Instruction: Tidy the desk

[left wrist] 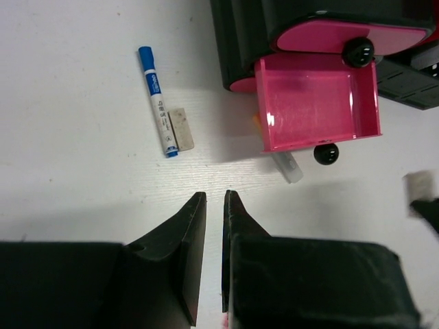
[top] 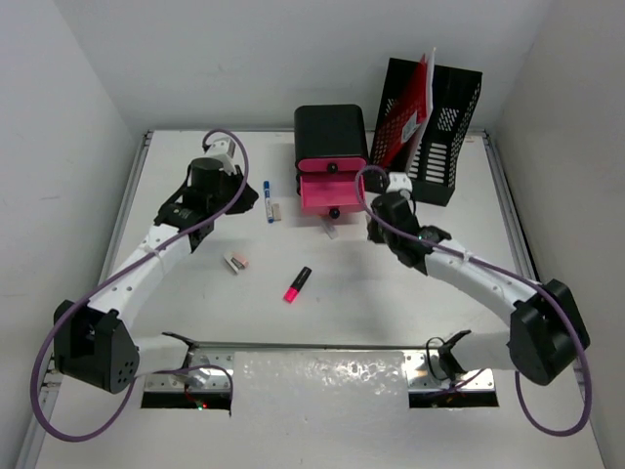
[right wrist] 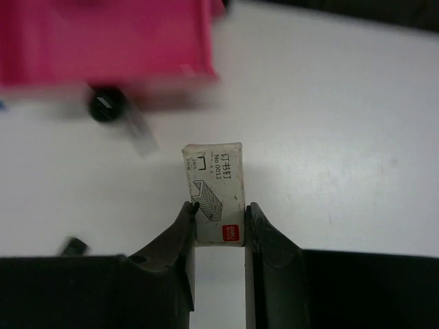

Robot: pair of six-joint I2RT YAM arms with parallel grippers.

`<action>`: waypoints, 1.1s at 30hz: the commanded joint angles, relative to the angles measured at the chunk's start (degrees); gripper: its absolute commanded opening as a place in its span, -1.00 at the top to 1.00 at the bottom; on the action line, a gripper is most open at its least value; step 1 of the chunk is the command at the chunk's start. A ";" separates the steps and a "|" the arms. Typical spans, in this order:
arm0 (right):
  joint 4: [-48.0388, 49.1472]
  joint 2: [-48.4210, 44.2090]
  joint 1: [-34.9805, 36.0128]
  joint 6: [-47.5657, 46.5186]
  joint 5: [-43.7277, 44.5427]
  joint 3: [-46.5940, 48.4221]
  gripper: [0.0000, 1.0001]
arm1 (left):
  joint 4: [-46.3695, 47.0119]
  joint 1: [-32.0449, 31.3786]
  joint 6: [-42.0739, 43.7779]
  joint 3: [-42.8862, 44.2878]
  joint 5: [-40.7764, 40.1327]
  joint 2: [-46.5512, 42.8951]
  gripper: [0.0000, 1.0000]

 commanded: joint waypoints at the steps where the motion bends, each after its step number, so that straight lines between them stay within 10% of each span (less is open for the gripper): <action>1: 0.50 0.44 0.12 -4.89 1.54 10.15 0.99 | 1.42 -0.30 0.59 -1.33 -1.47 -1.22 0.80; 8: 6.66 16.33 0.12 -9.65 -1.97 24.03 0.99 | -1.21 -0.21 0.76 -2.30 -1.56 -2.62 0.76; 13: 7.45 24.26 0.12 -9.39 -3.47 32.21 0.99 | -3.14 -0.30 0.85 -2.56 -3.58 -4.03 0.08; 19: 8.16 30.15 0.03 -7.89 -4.35 37.14 0.91 | -4.29 -0.30 0.94 -3.53 -3.58 -6.13 -0.04; 25: 7.02 32.88 -0.23 -7.80 -4.88 39.87 0.14 | -4.99 -0.30 0.94 -4.15 -4.28 -7.28 -0.08; 33: 11.50 23.49 0.55 -10.95 -8.22 33.19 -0.03 | -19.89 -0.30 -4.14 -0.63 -18.59 -5.35 -0.32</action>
